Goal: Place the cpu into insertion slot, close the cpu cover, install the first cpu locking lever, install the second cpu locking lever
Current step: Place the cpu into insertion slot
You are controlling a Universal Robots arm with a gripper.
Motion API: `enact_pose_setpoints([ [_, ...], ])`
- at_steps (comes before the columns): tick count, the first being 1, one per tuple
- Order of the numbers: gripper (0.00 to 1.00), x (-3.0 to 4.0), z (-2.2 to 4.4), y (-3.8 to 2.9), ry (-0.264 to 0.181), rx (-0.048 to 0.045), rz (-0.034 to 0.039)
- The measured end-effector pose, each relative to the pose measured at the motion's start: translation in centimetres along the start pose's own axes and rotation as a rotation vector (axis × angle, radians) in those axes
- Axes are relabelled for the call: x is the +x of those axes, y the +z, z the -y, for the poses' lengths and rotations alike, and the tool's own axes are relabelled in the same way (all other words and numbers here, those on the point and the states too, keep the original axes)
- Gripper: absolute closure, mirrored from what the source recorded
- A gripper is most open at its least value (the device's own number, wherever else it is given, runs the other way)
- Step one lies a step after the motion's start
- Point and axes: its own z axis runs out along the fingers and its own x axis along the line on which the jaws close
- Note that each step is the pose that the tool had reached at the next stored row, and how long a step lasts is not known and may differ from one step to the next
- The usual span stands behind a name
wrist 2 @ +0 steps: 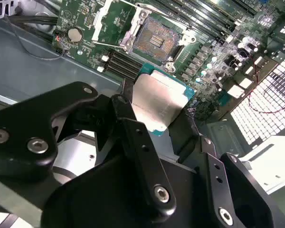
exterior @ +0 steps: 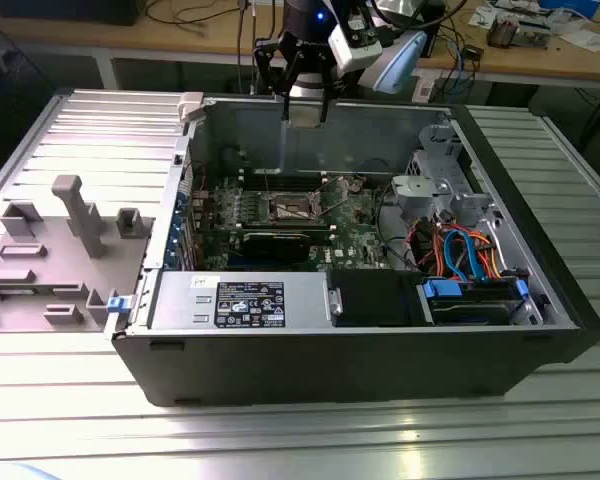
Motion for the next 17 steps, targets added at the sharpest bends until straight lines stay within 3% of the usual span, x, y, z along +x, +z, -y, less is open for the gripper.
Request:
enact_pose_setpoints([
  [17, 0.46, 0.00, 0.00, 0.01, 0.034, -0.0006, 0.0030],
])
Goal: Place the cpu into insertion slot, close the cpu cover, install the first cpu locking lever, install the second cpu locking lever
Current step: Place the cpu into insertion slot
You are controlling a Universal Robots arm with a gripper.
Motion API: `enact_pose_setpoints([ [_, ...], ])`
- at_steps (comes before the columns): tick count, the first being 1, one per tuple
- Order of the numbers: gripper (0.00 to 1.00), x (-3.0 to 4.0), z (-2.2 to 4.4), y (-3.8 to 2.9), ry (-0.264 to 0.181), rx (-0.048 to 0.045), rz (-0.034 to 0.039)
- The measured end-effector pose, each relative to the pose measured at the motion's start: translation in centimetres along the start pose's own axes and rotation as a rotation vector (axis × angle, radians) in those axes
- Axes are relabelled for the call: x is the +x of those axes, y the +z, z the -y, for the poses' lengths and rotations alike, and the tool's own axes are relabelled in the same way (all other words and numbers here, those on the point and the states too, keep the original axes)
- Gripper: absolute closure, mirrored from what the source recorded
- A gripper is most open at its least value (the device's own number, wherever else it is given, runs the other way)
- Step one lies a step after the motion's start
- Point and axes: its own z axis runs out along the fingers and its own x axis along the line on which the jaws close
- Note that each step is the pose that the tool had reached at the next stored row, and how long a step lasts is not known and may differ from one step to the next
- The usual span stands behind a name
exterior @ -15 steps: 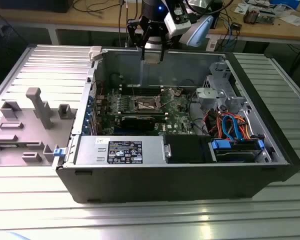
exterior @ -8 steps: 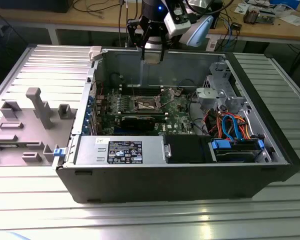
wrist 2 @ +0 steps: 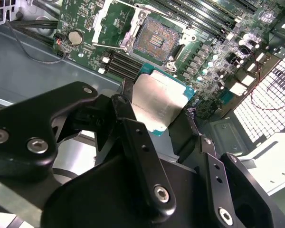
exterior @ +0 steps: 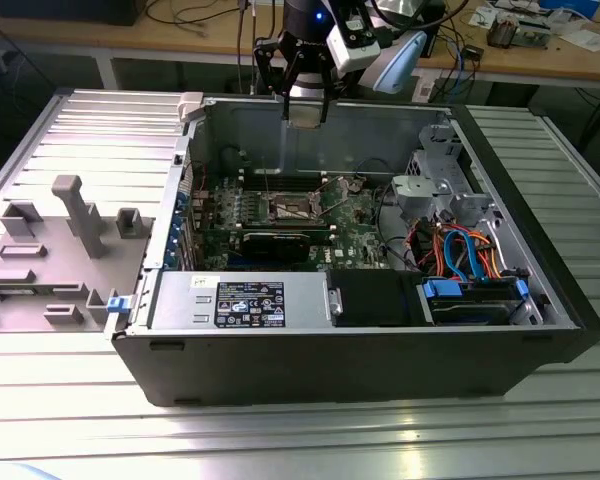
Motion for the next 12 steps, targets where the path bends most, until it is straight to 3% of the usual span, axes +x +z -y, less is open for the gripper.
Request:
enact_pose_setpoints([
  [12, 0.46, 0.00, 0.00, 0.01, 0.017, -0.0005, 0.0015],
])
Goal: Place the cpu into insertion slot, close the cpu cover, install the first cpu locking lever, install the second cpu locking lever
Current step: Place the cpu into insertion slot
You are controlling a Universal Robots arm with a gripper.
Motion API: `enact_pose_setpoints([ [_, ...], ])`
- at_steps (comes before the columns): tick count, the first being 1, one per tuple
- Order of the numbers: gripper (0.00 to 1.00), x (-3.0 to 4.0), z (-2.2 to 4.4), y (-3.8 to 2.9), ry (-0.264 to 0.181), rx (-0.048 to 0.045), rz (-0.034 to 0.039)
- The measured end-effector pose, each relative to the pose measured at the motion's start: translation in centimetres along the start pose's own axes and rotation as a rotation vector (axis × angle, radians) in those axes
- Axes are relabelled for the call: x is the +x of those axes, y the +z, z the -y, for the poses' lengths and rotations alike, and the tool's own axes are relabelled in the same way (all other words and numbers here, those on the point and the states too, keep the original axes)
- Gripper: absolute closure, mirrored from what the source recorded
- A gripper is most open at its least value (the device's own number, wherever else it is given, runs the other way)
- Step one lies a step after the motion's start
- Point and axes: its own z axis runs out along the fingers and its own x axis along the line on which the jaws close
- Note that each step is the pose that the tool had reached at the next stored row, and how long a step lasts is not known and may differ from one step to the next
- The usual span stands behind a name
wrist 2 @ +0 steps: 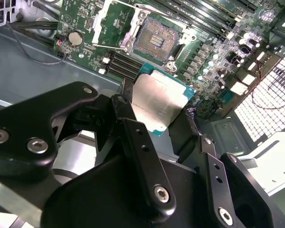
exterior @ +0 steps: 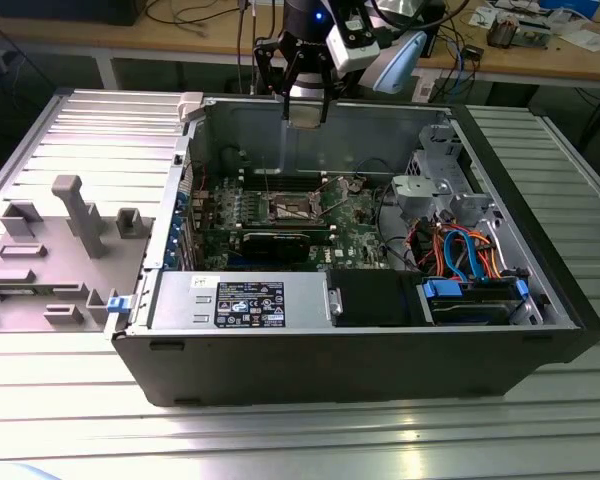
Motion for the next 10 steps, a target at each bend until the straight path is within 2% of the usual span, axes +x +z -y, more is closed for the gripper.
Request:
enact_pose_setpoints([
  [10, 0.46, 0.00, 0.00, 0.00, 0.022, -0.0004, 0.0020],
])
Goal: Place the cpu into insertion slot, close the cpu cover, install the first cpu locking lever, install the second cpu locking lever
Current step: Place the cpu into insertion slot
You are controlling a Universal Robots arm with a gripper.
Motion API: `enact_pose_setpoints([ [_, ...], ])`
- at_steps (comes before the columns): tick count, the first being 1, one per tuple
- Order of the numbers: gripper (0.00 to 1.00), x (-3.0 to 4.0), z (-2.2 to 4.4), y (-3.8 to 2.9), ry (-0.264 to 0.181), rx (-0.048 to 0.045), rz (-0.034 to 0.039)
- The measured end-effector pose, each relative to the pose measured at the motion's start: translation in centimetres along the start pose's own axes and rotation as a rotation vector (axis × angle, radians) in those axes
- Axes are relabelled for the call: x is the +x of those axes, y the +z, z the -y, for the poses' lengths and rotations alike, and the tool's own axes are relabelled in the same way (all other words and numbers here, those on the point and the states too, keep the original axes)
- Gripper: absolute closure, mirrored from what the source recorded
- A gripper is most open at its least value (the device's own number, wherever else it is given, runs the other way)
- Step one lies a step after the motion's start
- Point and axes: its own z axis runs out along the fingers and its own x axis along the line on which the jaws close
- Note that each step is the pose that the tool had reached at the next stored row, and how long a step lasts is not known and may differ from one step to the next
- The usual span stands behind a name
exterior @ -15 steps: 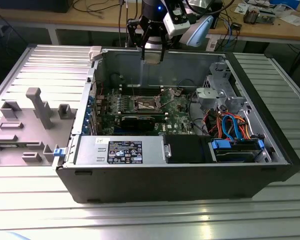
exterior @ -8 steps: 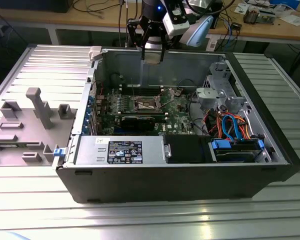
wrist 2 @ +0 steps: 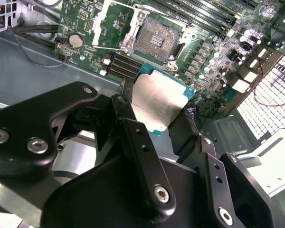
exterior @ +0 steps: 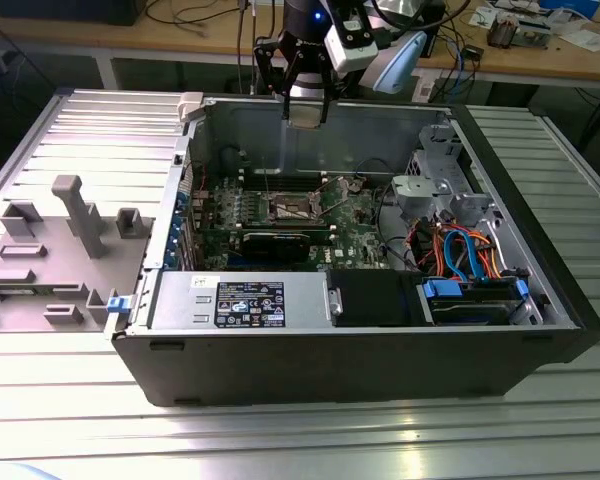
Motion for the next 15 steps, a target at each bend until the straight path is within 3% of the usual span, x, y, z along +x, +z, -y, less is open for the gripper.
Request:
enact_pose_setpoints([
  [15, 0.46, 0.00, 0.00, 0.00, 0.008, -0.0001, 0.0007],
])
